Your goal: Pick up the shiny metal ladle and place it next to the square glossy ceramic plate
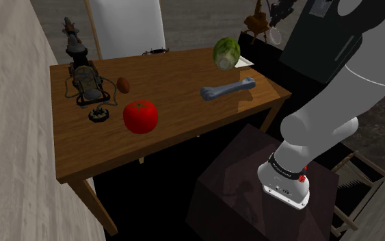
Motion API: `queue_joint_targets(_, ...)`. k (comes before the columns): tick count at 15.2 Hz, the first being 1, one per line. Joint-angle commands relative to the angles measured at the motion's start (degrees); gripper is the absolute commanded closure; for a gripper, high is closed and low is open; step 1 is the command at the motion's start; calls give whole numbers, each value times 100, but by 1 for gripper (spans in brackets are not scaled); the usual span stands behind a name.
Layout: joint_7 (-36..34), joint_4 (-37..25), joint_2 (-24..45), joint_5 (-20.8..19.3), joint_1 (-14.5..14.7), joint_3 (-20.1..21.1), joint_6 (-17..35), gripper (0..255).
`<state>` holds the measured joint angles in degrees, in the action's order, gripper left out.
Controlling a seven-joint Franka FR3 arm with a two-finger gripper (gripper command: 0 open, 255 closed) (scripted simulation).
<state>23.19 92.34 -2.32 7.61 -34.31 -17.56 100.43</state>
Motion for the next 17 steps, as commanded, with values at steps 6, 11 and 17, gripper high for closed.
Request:
queue_joint_targets(6,83,654,-117,-17,-5,-1,537,255)
queue_joint_targets(11,124,1084,-157,-14,-2,5,927,255)
queue_joint_targets(17,185,1548,-161,8,0,7,1384,255)
